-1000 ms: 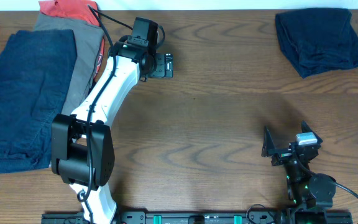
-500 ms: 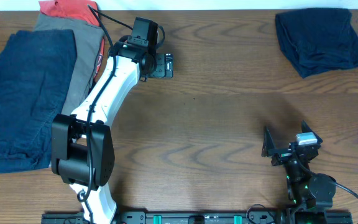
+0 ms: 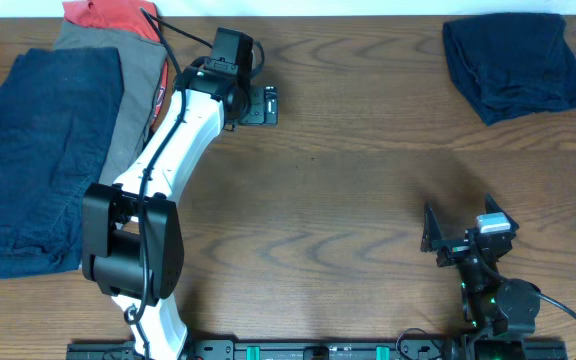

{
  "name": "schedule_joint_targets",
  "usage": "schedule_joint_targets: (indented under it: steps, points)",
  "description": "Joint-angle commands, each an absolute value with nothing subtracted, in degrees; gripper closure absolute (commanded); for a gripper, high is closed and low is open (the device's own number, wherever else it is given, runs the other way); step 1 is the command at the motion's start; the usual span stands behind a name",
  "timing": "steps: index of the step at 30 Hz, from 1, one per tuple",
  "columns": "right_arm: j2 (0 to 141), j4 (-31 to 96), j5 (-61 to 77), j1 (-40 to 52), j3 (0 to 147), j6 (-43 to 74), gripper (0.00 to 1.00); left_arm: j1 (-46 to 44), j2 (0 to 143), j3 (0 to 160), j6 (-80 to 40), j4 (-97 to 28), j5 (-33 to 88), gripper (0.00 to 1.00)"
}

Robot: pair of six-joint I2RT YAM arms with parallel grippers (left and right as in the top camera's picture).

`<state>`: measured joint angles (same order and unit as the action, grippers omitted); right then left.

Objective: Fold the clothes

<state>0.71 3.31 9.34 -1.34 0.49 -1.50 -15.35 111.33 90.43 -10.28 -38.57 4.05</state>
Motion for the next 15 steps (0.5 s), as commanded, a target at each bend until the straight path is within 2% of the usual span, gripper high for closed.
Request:
schedule_joint_targets:
  steps: [1, 7, 11, 15]
  points:
    - [0.32, 3.46, 8.8, -0.69, 0.32, -1.34, 0.01, -14.79, 111.24, 90.0, -10.33, -38.74, 3.38, 0.02]
    - [0.32, 3.46, 8.8, -0.67, 0.32, -1.34, 0.01, -14.79, 106.87, 90.0, -9.32, -38.44, 0.12, 0.02]
    - [0.32, 3.46, 8.8, -0.69, 0.32, -1.34, 0.01, -14.02, 99.35, 90.0, 0.32, -37.8, 0.16, 0.02]
    - [0.32, 3.46, 8.8, -0.69, 0.32, -1.34, 0.01, -11.79, 91.98, 89.17, 2.98, -37.82, 0.21, 0.02]
